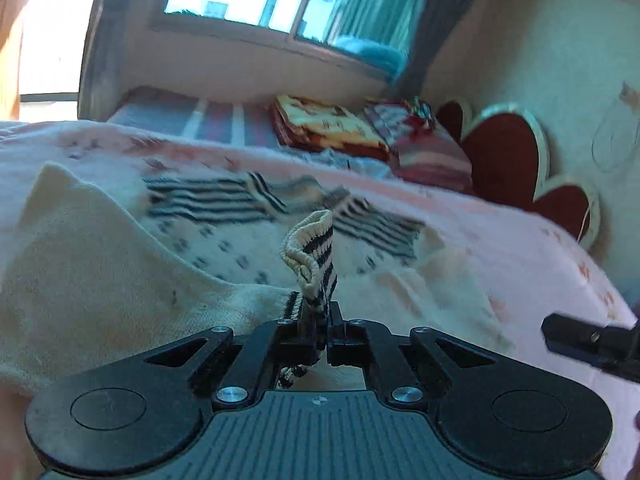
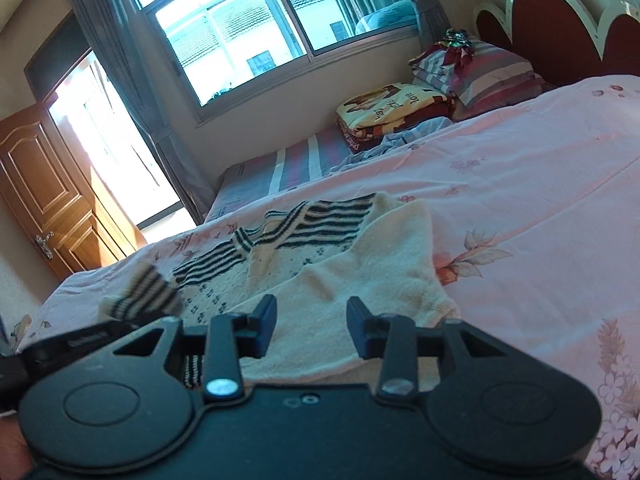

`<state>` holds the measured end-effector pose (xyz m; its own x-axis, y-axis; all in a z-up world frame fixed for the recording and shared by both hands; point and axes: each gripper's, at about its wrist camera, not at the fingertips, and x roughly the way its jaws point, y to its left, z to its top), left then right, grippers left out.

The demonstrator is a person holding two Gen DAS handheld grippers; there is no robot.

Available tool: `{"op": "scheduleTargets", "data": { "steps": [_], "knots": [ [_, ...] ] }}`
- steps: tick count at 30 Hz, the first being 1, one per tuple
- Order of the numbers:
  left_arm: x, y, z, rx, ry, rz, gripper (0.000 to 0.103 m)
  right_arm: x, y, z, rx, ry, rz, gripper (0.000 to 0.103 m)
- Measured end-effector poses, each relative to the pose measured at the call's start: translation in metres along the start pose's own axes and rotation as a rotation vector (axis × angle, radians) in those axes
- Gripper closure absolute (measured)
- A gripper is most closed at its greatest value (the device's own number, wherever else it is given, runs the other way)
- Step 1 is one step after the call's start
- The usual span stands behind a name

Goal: Fold small clothes
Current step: 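Fold the held sleeve across the body with the left gripper and release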

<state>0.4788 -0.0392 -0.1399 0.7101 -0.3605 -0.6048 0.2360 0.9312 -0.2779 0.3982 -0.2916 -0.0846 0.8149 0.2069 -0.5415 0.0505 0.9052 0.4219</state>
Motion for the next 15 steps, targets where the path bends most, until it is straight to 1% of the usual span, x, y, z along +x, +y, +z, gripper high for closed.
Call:
{"op": "scheduleTargets", "data": {
  "steps": [1, 2, 3, 4, 5, 6, 7, 8, 10, 11, 12, 13, 14, 15],
  "knots": [
    [0.013, -0.013, -0.004, 0.036, 0.045, 0.000, 0.099, 0.000, -0.006, 0.001, 0.022, 0.010, 0.005, 0.063],
    [0.016, -0.034, -0.011, 0.083, 0.076, 0.016, 0.099, -0.001, -0.012, 0.000, 0.049, 0.020, 0.014, 0.062],
    [0.010, -0.049, -0.016, 0.134, 0.052, 0.055, 0.098, 0.001, -0.018, -0.001, 0.077, 0.029, 0.031, 0.058],
    [0.000, -0.059, -0.020, 0.174, 0.031, 0.070, 0.083, 0.003, -0.023, -0.002, 0.105, 0.039, 0.046, 0.053],
    [-0.014, -0.062, -0.021, 0.189, 0.012, 0.054, 0.057, 0.006, -0.026, -0.003, 0.134, 0.051, 0.064, 0.050],
    [-0.034, -0.062, -0.023, 0.184, -0.032, 0.052, 0.052, 0.010, -0.029, -0.005, 0.157, 0.063, 0.082, 0.046],
    [-0.053, -0.055, -0.026, 0.185, -0.069, 0.064, 0.052, 0.016, -0.030, -0.008, 0.181, 0.080, 0.102, 0.046],
    [-0.070, -0.045, -0.029, 0.189, -0.082, 0.092, 0.051, 0.023, -0.030, -0.012, 0.212, 0.105, 0.131, 0.046],
    [-0.100, -0.014, -0.035, 0.177, -0.127, 0.185, 0.052, 0.040, -0.028, -0.018, 0.273, 0.155, 0.201, 0.046],
    [-0.111, 0.003, -0.039, 0.176, -0.134, 0.237, 0.052, 0.049, -0.026, -0.021, 0.301, 0.180, 0.226, 0.046],
    [-0.118, 0.025, -0.042, 0.176, -0.127, 0.304, 0.052, 0.058, -0.023, -0.025, 0.321, 0.200, 0.239, 0.046],
    [-0.124, 0.042, -0.047, 0.170, -0.110, 0.354, 0.052, 0.067, -0.019, -0.028, 0.335, 0.214, 0.252, 0.046],
    [-0.126, 0.061, -0.050, 0.150, -0.079, 0.387, 0.052, 0.074, -0.015, -0.030, 0.340, 0.225, 0.256, 0.046],
    [-0.127, 0.076, -0.052, 0.129, -0.063, 0.403, 0.052, 0.083, -0.011, -0.032, 0.335, 0.236, 0.239, 0.046]
  ]
}}
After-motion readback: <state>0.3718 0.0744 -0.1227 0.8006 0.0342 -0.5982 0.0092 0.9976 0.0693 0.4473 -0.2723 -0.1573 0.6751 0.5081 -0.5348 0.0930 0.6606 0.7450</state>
